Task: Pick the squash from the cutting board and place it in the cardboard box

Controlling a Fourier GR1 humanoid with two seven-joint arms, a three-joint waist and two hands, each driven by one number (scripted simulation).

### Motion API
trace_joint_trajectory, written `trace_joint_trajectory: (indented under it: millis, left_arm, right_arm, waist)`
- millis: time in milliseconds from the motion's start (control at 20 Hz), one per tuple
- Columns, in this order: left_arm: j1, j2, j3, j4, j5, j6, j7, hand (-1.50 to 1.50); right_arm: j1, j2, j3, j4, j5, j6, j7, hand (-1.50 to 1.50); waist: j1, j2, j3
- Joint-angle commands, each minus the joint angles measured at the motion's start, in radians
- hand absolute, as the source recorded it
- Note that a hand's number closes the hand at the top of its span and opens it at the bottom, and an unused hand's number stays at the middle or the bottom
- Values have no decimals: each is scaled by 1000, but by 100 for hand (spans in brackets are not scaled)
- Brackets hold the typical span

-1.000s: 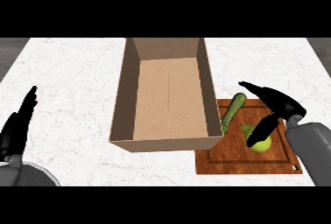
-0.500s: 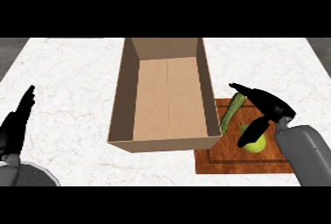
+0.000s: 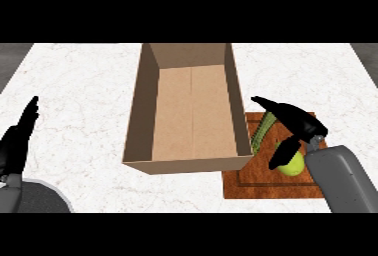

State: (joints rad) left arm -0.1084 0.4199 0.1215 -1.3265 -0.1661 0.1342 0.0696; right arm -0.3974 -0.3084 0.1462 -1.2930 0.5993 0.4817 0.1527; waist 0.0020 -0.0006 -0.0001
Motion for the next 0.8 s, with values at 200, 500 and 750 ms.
trace_joint_trajectory:
  millis: [200,500,750]
  left_arm:
    - [-17,1,24,-45,-25,-30,43,0]
    - [-34,-28,56,61,-28,-50,-46,0]
    - [24,-24,56,-49,-21,-60,11,0]
  right_arm:
    - [10,24,5,22,74,39,82,-150]
    - [-36,98,14,140,148,-18,89,-150]
    - [-56,97,30,265,286,-300,-35,150]
  waist:
    - [1,1,0]
    - [2,2,0]
    - [12,4,1]
